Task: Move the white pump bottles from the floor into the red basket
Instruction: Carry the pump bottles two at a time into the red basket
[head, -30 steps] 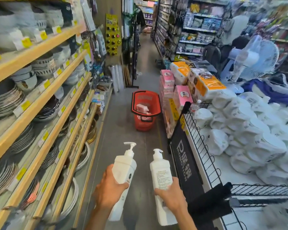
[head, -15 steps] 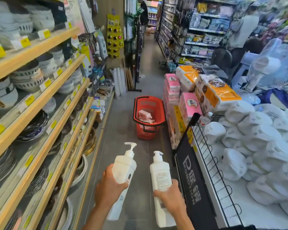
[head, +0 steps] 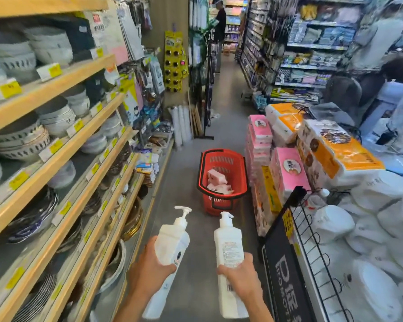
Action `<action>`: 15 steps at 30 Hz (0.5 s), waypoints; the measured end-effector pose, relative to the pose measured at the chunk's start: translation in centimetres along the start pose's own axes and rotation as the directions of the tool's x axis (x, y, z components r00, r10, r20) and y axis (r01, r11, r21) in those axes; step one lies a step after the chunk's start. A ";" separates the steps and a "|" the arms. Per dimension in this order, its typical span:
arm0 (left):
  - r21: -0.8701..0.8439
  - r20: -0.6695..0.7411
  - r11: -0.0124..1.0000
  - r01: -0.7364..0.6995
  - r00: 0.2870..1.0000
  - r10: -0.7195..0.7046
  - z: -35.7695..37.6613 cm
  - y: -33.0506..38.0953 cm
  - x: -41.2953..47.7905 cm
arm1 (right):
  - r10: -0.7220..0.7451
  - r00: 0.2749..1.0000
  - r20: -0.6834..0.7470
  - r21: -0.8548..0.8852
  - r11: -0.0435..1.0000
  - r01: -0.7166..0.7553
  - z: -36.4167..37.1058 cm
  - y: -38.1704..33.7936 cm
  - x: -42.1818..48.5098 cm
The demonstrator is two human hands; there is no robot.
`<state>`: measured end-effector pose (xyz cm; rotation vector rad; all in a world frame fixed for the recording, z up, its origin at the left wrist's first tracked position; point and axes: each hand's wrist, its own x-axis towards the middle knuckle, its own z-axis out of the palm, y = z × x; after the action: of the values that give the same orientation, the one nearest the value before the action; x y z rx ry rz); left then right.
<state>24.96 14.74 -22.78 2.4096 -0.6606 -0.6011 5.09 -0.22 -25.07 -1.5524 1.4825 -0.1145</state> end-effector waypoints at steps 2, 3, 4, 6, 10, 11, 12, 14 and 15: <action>0.002 0.001 1.000 0.012 1.000 -0.012 -0.3 0.5 2.2 | 0.015 1.000 0.008 -0.016 1.000 -0.014 0.1 -1.6 1.6; 0.001 0.004 1.000 0.018 1.000 -0.018 -0.5 0.6 3.5 | 0.021 1.000 0.012 -0.021 1.000 -0.021 0.1 -2.4 2.4; -0.001 0.013 1.000 0.027 1.000 -0.027 -0.7 0.9 4.7 | 0.029 1.000 0.014 -0.029 0.999 -0.028 0.2 -3.3 3.1; -0.022 0.015 1.000 0.020 1.000 -0.020 -1.0 1.4 7.4 | 0.037 0.999 0.015 -0.041 0.998 -0.037 0.4 -5.1 4.9; -0.009 0.034 1.000 -0.002 0.999 0.002 -1.7 2.6 13.4 | 0.075 0.997 0.002 -0.029 0.997 -0.075 1.4 -8.7 8.5; -0.017 0.038 1.000 -0.010 0.999 0.011 -1.9 2.9 15.1 | 0.082 0.997 -0.001 -0.022 0.996 -0.082 1.6 -9.7 9.4; -0.019 0.042 1.000 -0.015 0.999 0.016 -2.2 3.3 16.5 | 0.088 0.996 -0.004 -0.020 0.996 -0.088 1.8 -10.7 10.1; 0.008 0.053 0.999 -0.036 0.998 0.035 -2.7 4.1 19.7 | 0.095 0.995 -0.021 -0.013 0.995 -0.095 2.1 -13.0 11.8; 0.023 0.066 0.999 -0.050 0.997 0.048 -2.9 4.6 21.3 | 0.098 0.995 -0.028 -0.002 0.995 -0.098 2.3 -13.9 12.8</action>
<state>41.64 0.43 -23.48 2.3978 -0.7561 -0.6569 19.95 -12.01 -23.73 -1.4836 1.5788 -0.0768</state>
